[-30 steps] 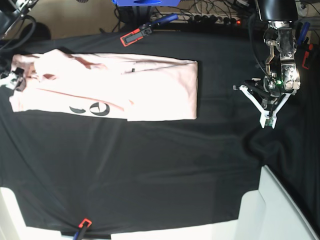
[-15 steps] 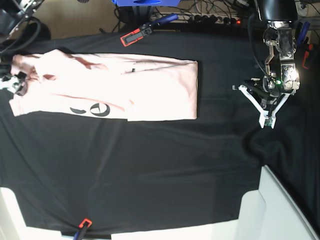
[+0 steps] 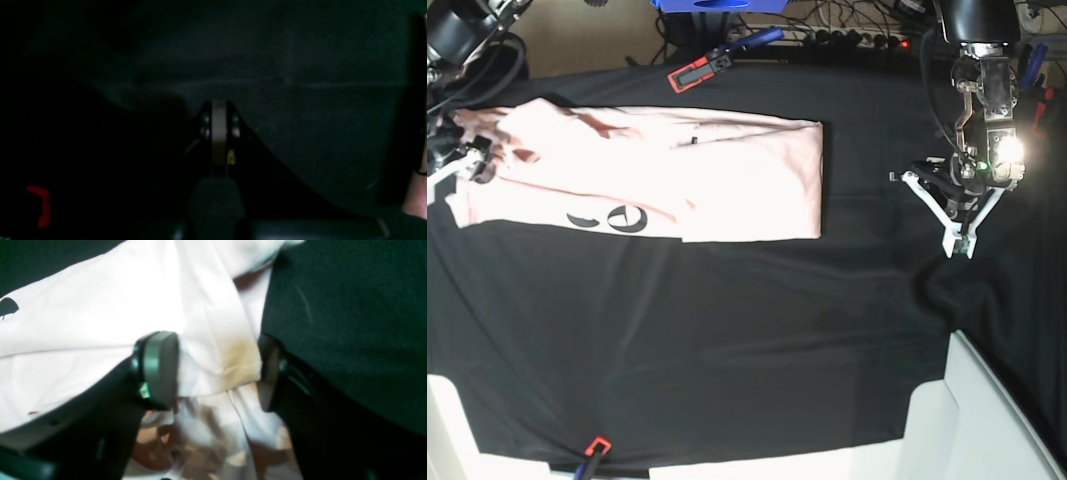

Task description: Fold the T-shirt properly

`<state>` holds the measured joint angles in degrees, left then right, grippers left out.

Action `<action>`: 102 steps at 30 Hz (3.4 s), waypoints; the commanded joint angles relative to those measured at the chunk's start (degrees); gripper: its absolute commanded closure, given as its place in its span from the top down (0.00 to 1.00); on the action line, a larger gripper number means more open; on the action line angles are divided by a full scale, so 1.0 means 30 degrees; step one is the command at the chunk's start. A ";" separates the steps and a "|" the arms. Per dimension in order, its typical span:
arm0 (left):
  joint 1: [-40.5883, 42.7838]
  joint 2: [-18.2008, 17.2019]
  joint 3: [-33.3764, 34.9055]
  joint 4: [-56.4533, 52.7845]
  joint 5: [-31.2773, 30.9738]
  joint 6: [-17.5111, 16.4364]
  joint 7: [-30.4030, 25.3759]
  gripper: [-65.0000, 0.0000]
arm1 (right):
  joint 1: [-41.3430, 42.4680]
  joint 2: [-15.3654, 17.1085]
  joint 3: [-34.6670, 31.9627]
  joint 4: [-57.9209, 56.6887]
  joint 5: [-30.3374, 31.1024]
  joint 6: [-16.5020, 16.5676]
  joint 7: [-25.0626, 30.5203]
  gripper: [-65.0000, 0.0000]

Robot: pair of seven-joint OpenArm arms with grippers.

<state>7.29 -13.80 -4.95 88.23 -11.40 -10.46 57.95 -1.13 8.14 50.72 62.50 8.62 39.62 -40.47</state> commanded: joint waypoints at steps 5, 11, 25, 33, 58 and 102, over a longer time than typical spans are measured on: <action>-0.0188 -0.0278 -0.0093 0.0262 0.0063 0.0102 -0.0256 0.00 | -0.0050 0.0085 -0.0013 -0.0013 -0.0251 0.0128 -0.0679 0.18; -0.0041 -0.0249 0.0082 0.0262 -0.0025 0.0102 -0.0256 0.00 | 0.0038 0.0143 -0.0042 0.0134 -0.0603 0.0128 -0.0562 0.00; 0.0134 0.0513 0.1284 0.0262 0.0093 0.0102 -0.0109 0.00 | 0.0097 0.0026 -0.0042 0.4852 -0.5468 -0.0531 0.0317 0.00; 0.0105 0.0572 0.1489 0.0262 0.0093 0.0102 -0.0109 0.00 | -0.1427 0.0143 -0.2240 0.7987 -0.5468 -0.1938 0.0347 0.00; 0.0017 -0.0952 -0.0211 -0.2053 0.0093 0.0570 -0.0168 0.00 | -0.6350 0.0026 -1.5778 1.6427 -0.5468 -1.1813 -0.0679 0.00; 0.1600 -0.3472 -0.5485 -0.3401 0.0122 0.0570 -0.0226 0.00 | -0.3361 -0.4223 -2.6005 1.1474 -0.5438 -1.8817 -0.1793 0.00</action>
<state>12.58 -23.07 -21.21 77.19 -11.16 -8.97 57.76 -11.99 -4.10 -27.16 96.07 -7.57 -16.97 -47.07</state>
